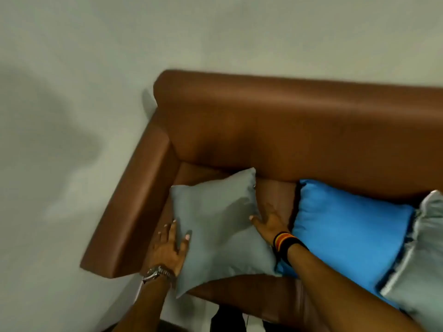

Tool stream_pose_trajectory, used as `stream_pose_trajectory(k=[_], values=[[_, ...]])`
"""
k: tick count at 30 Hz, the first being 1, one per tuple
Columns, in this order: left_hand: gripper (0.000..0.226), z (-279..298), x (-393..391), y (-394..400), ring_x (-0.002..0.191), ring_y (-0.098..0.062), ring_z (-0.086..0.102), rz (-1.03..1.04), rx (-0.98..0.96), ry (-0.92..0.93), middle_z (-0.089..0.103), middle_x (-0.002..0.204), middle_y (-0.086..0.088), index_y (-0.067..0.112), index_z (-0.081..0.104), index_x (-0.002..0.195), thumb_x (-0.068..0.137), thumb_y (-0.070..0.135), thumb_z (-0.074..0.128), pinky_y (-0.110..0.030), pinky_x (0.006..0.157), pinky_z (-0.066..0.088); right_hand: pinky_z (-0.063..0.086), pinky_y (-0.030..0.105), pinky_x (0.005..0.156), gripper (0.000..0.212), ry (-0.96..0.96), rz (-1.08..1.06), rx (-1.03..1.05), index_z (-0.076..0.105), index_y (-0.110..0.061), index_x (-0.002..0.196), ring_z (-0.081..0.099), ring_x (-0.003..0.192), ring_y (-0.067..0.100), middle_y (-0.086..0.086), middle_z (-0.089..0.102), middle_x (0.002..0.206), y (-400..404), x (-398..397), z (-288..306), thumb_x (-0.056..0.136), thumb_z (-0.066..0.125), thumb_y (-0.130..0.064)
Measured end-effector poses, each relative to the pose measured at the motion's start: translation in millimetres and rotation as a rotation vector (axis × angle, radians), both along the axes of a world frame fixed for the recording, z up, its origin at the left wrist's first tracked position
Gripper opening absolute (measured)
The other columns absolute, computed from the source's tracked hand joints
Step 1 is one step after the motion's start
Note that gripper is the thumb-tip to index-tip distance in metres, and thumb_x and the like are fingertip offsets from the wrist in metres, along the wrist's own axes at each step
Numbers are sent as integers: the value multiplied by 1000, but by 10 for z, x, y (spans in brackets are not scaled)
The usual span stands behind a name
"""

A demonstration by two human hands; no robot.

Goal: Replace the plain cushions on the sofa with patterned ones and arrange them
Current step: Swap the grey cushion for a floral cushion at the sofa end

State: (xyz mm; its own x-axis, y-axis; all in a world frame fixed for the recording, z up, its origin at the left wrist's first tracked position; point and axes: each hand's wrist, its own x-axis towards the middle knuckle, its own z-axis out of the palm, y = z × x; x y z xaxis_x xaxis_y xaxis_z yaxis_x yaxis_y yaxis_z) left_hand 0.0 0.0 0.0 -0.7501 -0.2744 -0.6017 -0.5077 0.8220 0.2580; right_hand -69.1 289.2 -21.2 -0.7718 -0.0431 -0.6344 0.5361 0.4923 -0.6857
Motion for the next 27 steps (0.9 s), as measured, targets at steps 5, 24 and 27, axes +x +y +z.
stream_pose_trajectory(k=[5,24,27], values=[[102,-747,-41,-163,114,-42,63,420,217,-87,62,139,-20,34,22,163,80,91,33,-52,101,52,41,45,121,92,-194,-116,30,30,-24,164,51,146,36,10,50,161,-198,121,-899,89,63,-65],[90,-109,-1817,-588,137,-28,50,584,756,154,43,159,-4,34,37,156,87,89,17,-50,110,45,41,60,120,83,-47,-584,-150,53,-29,150,51,145,37,11,54,156,-150,-879,66,95,24,-83],[115,-198,-2034,-386,149,-20,36,421,781,167,33,164,7,37,21,164,68,99,32,-38,115,33,33,50,124,111,15,-563,-196,45,-36,157,52,143,23,-3,57,154,-395,-1066,-44,72,20,-103]])
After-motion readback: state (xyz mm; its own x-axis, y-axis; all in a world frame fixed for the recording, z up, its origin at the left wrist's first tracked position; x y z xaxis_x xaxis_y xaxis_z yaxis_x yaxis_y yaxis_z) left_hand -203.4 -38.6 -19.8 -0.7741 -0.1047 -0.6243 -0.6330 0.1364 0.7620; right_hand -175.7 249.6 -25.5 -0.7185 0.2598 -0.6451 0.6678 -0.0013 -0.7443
